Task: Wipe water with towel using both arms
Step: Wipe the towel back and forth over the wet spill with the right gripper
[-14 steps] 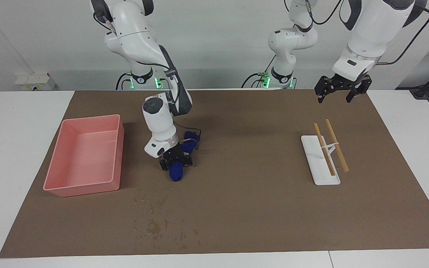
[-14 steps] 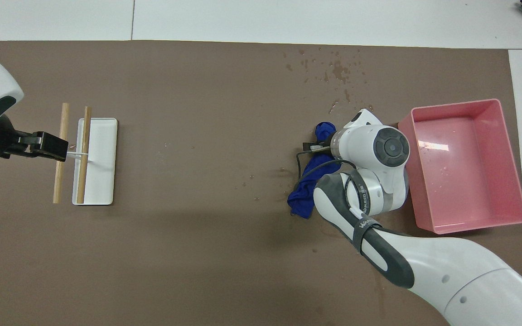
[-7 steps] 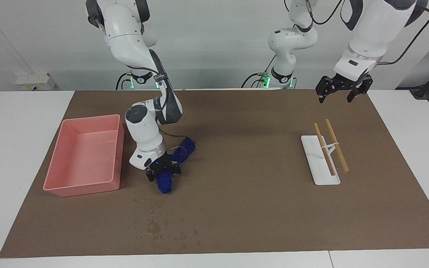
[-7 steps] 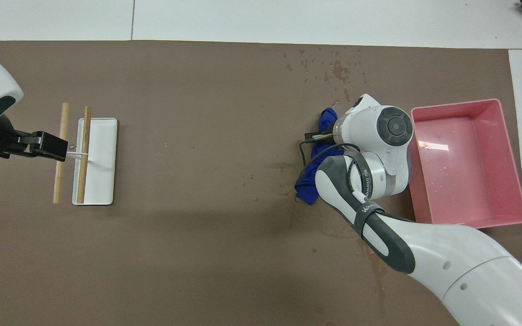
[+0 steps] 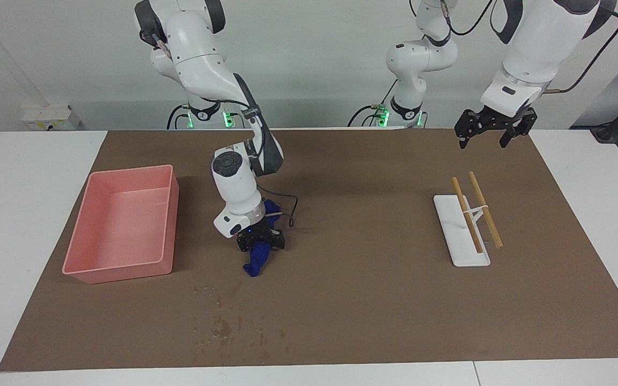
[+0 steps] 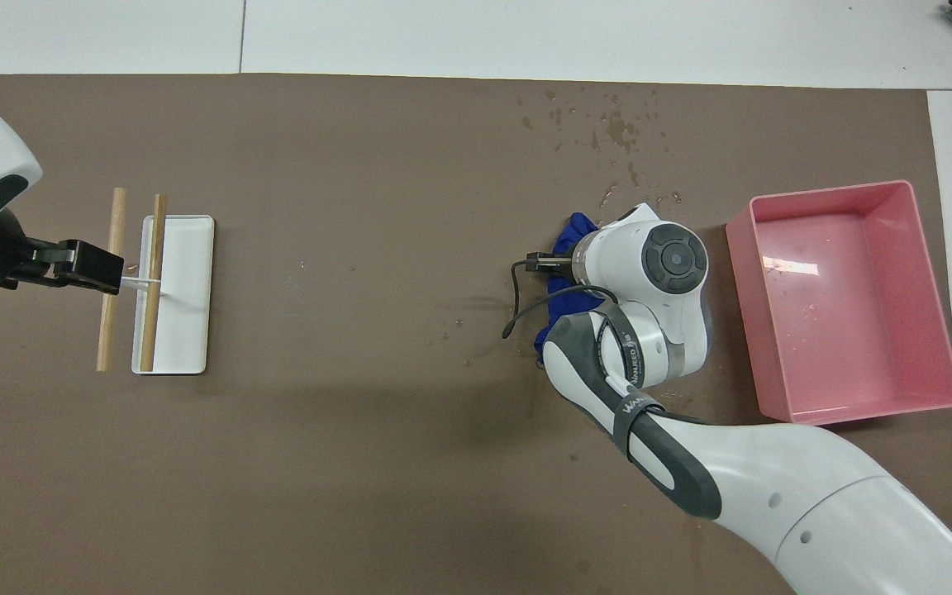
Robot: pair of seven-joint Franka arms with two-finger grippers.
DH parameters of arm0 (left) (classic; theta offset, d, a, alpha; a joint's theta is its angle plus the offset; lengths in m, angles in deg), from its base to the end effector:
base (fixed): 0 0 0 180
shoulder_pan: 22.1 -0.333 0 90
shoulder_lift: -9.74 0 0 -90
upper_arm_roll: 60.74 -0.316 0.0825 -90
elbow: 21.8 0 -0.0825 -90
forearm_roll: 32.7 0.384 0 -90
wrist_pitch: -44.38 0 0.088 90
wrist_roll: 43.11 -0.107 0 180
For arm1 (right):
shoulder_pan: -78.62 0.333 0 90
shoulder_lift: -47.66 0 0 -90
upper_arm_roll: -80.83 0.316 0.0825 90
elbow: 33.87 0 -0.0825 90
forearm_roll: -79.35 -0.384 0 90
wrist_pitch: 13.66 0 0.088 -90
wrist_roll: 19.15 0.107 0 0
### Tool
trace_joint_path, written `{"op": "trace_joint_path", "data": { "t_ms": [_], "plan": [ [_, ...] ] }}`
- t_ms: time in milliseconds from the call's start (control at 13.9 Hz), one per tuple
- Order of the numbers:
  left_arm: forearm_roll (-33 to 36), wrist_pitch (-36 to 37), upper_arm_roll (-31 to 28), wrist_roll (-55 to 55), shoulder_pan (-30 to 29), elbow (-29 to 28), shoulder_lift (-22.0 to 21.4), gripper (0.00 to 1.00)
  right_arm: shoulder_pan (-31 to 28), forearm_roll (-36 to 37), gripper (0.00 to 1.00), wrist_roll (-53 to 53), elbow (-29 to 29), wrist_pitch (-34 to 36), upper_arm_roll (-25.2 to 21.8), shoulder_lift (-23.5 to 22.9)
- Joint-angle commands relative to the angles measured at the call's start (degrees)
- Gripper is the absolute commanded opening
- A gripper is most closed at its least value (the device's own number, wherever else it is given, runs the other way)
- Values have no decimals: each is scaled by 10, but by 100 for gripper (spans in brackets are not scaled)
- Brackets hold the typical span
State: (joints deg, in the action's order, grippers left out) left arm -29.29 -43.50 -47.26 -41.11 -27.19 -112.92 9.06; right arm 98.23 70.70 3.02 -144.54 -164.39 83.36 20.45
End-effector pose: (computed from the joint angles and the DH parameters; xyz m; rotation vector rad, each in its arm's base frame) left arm 0.5416 -0.0740 0.6187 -3.0702 0.1699 0.0603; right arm 0.6004 0.2385 0.2621 -2.9413 0.1932 -0.2460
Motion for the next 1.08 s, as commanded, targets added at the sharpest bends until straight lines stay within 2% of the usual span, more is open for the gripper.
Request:
{"op": "trace_joint_path", "data": {
  "t_ms": [0, 432, 720, 864, 1008],
  "plan": [
    [3, 4, 3, -5, -6, -6, -6, 100, -4, -29, 0, 86, -72, 0, 48, 20],
    [3, 4, 3, -5, -6, -6, -6, 100, -4, -34, 0, 216, -153, 0, 107, 48],
    [3, 4, 3, -5, -4, -6, -6, 100, 16, -35, 0, 319, -172, -6, 139, 56],
    [3, 3, 3, -5, -3, -6, -6, 100, 17, -34, 0, 314, -174, -11, 137, 56],
    [3, 0, 3, -7, -7, -6, -6, 100, -10, -34, 0, 236, -174, -24, 135, 52]
  ]
}}
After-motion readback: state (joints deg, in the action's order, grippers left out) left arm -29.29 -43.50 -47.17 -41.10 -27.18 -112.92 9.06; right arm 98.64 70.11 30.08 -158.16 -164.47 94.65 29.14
